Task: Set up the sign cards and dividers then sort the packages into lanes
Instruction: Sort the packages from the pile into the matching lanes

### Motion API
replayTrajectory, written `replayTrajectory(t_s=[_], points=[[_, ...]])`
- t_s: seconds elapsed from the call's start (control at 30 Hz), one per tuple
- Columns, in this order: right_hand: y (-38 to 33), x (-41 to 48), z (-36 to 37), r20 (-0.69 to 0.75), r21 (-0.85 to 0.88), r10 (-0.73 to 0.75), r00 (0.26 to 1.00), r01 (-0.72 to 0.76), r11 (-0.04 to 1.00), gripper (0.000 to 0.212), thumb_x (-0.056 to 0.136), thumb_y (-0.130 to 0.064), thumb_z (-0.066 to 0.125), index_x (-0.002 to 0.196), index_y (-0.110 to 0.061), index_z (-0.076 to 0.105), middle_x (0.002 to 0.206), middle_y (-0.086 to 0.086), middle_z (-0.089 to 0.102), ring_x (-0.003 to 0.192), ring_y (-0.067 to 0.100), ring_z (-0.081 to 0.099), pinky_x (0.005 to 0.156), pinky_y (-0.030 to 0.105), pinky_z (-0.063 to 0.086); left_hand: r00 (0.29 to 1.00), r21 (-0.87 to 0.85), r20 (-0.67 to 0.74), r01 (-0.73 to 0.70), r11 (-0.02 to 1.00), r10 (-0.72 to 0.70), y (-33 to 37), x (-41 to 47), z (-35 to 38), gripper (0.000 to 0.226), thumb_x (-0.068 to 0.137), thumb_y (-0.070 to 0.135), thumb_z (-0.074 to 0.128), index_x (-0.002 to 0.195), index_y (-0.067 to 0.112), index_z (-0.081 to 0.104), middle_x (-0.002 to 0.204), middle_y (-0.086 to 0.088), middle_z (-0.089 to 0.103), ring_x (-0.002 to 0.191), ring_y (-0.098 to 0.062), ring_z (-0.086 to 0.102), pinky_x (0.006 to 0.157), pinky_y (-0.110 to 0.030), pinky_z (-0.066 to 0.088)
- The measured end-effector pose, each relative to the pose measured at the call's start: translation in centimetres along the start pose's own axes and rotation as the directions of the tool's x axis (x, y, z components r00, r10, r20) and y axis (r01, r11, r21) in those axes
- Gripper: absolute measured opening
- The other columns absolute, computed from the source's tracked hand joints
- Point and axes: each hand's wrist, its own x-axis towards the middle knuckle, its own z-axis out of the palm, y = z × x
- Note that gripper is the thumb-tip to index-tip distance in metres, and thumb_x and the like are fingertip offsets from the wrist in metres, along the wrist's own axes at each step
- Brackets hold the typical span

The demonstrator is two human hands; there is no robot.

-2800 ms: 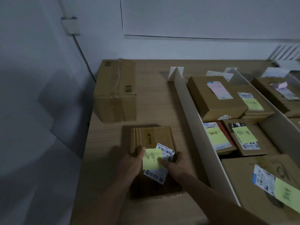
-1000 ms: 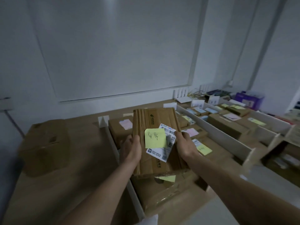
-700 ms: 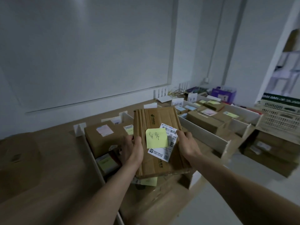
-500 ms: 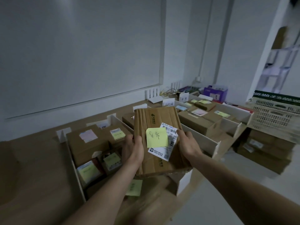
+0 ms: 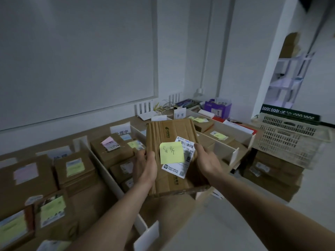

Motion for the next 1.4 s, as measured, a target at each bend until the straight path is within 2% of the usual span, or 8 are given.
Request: replayTrajectory(t_s=[0.13, 0.23, 0.43, 0.57, 0.8, 0.97, 1.23, 1.4], points=[[1.5, 4.2, -3.2, -0.031, 0.000, 0.018, 0.999, -0.018, 1.000, 0.059, 0.103, -0.054, 0.032, 0.139, -0.014, 0.056, 0.132, 0.014, 0.060, 0.105, 0.024, 0.052, 0.092, 0.038, 0.041, 0.999, 0.008, 0.035, 0.016, 1.000, -0.016, 1.7, 1.8, 5.6, 0.050, 0.083, 0.063, 0.031, 0.116, 0.030, 0.049, 0.118, -0.004, 0.055, 0.094, -0.023, 0.058, 0.087, -0.047, 0.051], [2.7, 7.9, -5.0, -0.061, 0.005, 0.040, 0.997, -0.040, 0.999, 0.058, 0.103, -0.053, 0.032, 0.137, -0.014, 0.058, 0.114, 0.010, 0.058, 0.097, 0.024, 0.052, 0.085, 0.037, 0.040, 0.997, -0.008, 0.080, 0.023, 1.000, -0.022, 2.9, 3.6, 9.6, 0.042, 0.089, 0.055, 0.035, 0.116, 0.027, 0.050, 0.113, -0.006, 0.057, 0.092, -0.024, 0.059, 0.084, -0.044, 0.052], [4.9, 16.3, -7.0, -0.135, -0.024, 0.038, 0.990, -0.041, 0.999, 0.060, 0.103, -0.055, 0.033, 0.147, -0.017, 0.046, 0.147, 0.010, 0.051, 0.116, 0.026, 0.051, 0.097, 0.041, 0.039, 0.988, -0.021, 0.151, 0.010, 1.000, -0.007, 4.4, 9.8, 17.5, 0.035, 0.094, 0.052, 0.035, 0.114, 0.028, 0.053, 0.108, -0.003, 0.059, 0.091, -0.023, 0.059, 0.087, -0.045, 0.051], [5.5, 22.0, -8.1, -0.181, 0.016, 0.068, 0.981, -0.067, 0.998, 0.059, 0.101, -0.056, 0.039, 0.143, -0.015, 0.045, 0.139, 0.009, 0.055, 0.109, 0.022, 0.049, 0.091, 0.038, 0.039, 0.978, -0.087, 0.208, 0.019, 0.996, -0.001, 5.5, 13.5, 22.0, 0.025, 0.102, 0.041, 0.039, 0.112, 0.024, 0.053, 0.102, -0.003, 0.061, 0.086, -0.020, 0.060, 0.072, -0.034, 0.048], [6.2, 28.9, -10.2, -0.200, 0.013, 0.128, 0.971, -0.128, 0.992, 0.055, 0.101, -0.055, 0.037, 0.137, -0.016, 0.049, 0.120, 0.007, 0.056, 0.104, 0.024, 0.051, 0.088, 0.039, 0.040, 0.973, -0.097, 0.229, 0.037, 0.995, -0.014, 6.9, 18.3, 28.1, 0.034, 0.089, 0.049, 0.039, 0.106, 0.024, 0.054, 0.102, -0.005, 0.062, 0.092, -0.026, 0.061, 0.089, -0.049, 0.053], [6.9, 33.5, -12.0, -0.193, 0.006, 0.122, 0.974, -0.123, 0.992, 0.059, 0.100, -0.059, 0.035, 0.136, -0.016, 0.050, 0.112, 0.003, 0.054, 0.106, 0.025, 0.054, 0.090, 0.041, 0.044, 0.976, -0.076, 0.218, 0.037, 0.996, -0.020, 8.0, 20.5, 32.1, 0.033, 0.091, 0.049, 0.038, 0.108, 0.026, 0.054, 0.112, -0.005, 0.058, 0.094, -0.022, 0.058, 0.085, -0.043, 0.051], [9.4, 41.2, -16.4, -0.110, 0.013, 0.090, 0.990, -0.089, 0.996, 0.059, 0.101, -0.058, 0.033, 0.138, -0.015, 0.049, 0.126, 0.007, 0.059, 0.106, 0.023, 0.054, 0.092, 0.041, 0.044, 0.990, -0.019, 0.136, 0.032, 0.999, -0.029, 10.1, 22.6, 39.9, 0.036, 0.093, 0.046, 0.036, 0.111, 0.022, 0.056, 0.108, -0.006, 0.060, 0.095, -0.028, 0.058, 0.086, -0.042, 0.049], [10.9, 46.6, -20.2, -0.010, -0.005, 0.046, 0.999, -0.046, 0.999, 0.059, 0.103, -0.059, 0.030, 0.141, -0.017, 0.047, 0.142, 0.007, 0.054, 0.106, 0.018, 0.049, 0.089, 0.037, 0.035, 0.997, 0.021, 0.053, 0.055, 0.998, -0.056, 12.4, 22.7, 44.9, 0.033, 0.098, 0.041, 0.035, 0.118, 0.020, 0.053, 0.110, -0.006, 0.060, 0.098, -0.029, 0.057, 0.083, -0.040, 0.045]])
